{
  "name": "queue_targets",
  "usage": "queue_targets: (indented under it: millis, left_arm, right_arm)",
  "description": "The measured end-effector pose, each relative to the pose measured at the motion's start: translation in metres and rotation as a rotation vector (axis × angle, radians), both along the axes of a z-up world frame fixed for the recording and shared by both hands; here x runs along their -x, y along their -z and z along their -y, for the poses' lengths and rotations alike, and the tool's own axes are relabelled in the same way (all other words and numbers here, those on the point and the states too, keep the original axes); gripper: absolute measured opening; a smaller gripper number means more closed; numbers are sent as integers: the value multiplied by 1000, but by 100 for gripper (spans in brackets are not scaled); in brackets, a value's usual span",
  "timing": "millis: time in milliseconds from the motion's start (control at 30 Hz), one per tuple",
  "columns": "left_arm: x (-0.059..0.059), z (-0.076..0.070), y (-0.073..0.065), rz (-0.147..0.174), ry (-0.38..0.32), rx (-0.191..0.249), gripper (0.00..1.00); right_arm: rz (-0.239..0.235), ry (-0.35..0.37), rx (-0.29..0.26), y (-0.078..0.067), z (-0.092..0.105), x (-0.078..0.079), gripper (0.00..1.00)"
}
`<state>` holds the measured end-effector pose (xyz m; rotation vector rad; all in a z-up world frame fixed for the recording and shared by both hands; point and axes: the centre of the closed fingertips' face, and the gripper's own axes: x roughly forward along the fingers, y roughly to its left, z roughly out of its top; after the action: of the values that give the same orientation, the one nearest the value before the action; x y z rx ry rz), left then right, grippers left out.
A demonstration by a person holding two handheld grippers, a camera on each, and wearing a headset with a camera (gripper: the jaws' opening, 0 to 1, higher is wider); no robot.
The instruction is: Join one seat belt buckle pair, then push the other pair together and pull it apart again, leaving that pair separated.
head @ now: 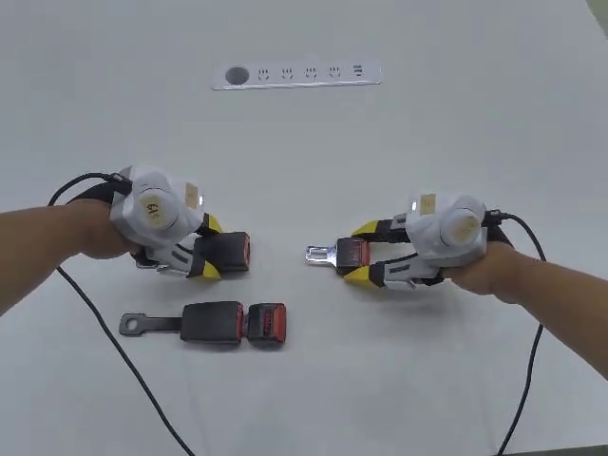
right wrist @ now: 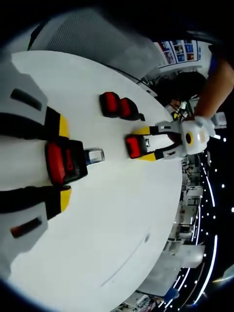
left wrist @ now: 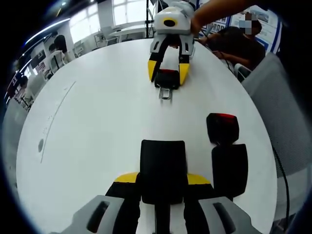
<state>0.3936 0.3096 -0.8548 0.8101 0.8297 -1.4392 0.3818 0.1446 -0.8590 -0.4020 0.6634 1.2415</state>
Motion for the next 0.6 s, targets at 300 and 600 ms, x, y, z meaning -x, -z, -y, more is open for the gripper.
queue_targets:
  millis: [300,600]
  left_arm:
    - [0,0,0,-4,-2,-1,35]
    - [0,0,0,-4,-1,-9,35]
  right_arm:
    - [-9,33,24,-4,29,6,37]
    - [-17,42,44,-3,56,6,37]
